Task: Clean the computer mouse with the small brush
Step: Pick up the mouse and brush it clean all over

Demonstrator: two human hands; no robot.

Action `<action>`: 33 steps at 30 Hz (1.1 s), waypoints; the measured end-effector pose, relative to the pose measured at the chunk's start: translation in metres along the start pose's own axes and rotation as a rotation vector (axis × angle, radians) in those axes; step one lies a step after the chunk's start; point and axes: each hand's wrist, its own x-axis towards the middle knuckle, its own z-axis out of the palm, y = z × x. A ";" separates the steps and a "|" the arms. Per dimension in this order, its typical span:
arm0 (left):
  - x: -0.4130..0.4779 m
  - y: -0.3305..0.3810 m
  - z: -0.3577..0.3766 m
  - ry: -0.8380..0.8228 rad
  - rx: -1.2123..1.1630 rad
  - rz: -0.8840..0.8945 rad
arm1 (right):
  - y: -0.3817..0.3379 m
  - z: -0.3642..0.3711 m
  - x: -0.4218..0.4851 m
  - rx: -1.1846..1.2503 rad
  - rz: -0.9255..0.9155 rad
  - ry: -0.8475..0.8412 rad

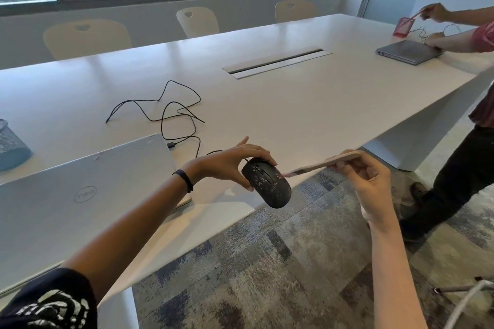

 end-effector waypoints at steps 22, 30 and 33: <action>-0.007 0.009 0.003 -0.056 0.008 -0.011 | -0.008 -0.001 -0.015 -0.017 0.007 -0.066; -0.015 0.011 0.003 -0.077 0.012 -0.027 | -0.007 0.007 -0.017 -0.030 0.027 -0.128; -0.018 0.012 0.004 -0.078 0.013 -0.038 | -0.008 0.009 -0.017 -0.007 0.021 -0.138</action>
